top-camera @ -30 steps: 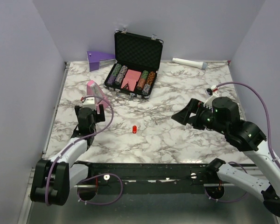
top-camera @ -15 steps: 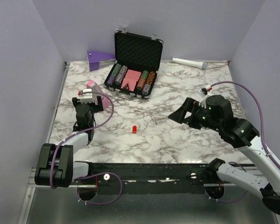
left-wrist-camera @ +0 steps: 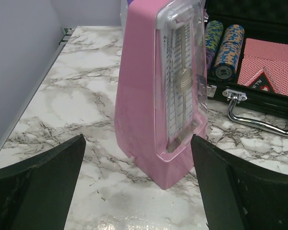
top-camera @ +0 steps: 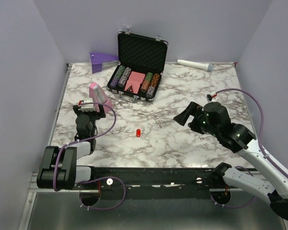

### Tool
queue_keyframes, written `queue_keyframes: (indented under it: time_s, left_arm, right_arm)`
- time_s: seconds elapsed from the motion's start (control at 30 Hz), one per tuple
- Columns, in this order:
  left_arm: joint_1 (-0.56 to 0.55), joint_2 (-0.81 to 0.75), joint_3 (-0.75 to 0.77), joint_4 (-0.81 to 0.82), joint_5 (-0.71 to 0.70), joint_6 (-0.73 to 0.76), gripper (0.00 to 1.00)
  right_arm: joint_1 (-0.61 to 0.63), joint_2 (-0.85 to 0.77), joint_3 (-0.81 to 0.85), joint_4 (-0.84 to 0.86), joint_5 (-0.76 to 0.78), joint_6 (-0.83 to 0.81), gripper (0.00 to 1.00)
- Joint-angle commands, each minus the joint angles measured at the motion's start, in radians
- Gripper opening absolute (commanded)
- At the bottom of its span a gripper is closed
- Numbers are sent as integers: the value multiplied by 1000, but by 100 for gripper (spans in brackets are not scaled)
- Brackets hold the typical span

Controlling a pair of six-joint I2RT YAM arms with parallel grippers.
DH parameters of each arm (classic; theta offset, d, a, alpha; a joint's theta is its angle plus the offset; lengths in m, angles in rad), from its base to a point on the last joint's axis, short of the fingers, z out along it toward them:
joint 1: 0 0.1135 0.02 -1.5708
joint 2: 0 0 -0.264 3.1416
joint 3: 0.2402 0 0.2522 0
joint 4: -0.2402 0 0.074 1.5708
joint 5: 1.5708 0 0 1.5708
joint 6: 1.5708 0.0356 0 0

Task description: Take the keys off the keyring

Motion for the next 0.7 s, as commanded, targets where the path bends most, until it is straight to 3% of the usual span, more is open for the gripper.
queue_keyframes:
  time_s: [0.0,0.13,0.37,0.67]
  left_arm:
    - [3,2,11,53,26,-5,99]
    - [5,2,11,55,26,-5,99]
    - [5,2,11,56,26,-5,99]
    - [3,2,11,55,26,-5,99]
  right_arm:
    - [0,7,-84,49,295,60,100]
    - [-2,38,-194,237,347,-215,98]
    - [-26,307,-158,348,512,-357,100]
    - [-276,406,-368,938,535,-647,100]
